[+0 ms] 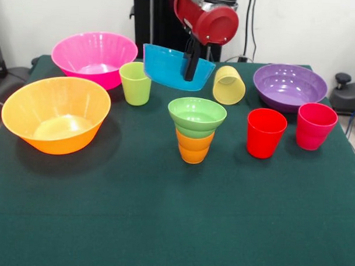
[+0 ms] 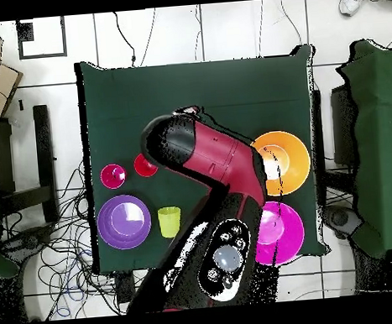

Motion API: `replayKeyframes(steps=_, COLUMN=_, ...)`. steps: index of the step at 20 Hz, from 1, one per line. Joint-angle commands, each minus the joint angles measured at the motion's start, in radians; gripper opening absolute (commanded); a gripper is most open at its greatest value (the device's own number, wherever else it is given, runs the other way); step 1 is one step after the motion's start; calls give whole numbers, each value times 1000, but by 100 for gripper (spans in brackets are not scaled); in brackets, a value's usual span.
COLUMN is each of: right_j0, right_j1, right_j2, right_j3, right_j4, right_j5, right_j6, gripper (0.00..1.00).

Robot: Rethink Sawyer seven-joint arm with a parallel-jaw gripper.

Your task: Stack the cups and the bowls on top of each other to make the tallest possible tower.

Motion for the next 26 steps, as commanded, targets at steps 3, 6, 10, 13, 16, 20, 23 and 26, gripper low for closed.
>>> replayKeyframes(steps=3, right_j0=-150, right_j1=-43, right_j2=213, right_j3=-102, right_j4=-212, right_j5=380, right_j6=-353, gripper=0)
replayKeyframes(steps=6, right_j0=-170, right_j1=-47, right_j2=245, right_j3=-98, right_j4=-236, right_j5=369, right_j6=-337, gripper=0)
replayKeyframes(steps=10, right_j0=-187, right_j1=-58, right_j2=279, right_j3=-76, right_j4=-262, right_j5=346, right_j6=-305, gripper=0)
replayKeyframes(steps=13, right_j0=-194, right_j1=-62, right_j2=296, right_j3=-79, right_j4=-279, right_j5=349, right_j6=-288, gripper=0)
replayKeyframes(steps=16, right_j0=-196, right_j1=-60, right_j2=311, right_j3=-89, right_j4=-289, right_j5=355, right_j6=-266, gripper=0)
replayKeyframes(steps=20, right_j0=-199, right_j1=-50, right_j2=327, right_j3=-111, right_j4=-303, right_j5=361, right_j6=-240, gripper=0)
replayKeyframes(steps=23, right_j0=-202, right_j1=-47, right_j2=335, right_j3=-122, right_j4=-311, right_j5=370, right_j6=-227, gripper=0)
replayKeyframes(steps=26, right_j0=-207, right_j1=-38, right_j2=347, right_j3=-141, right_j4=-321, right_j5=377, right_j6=-216, gripper=0)
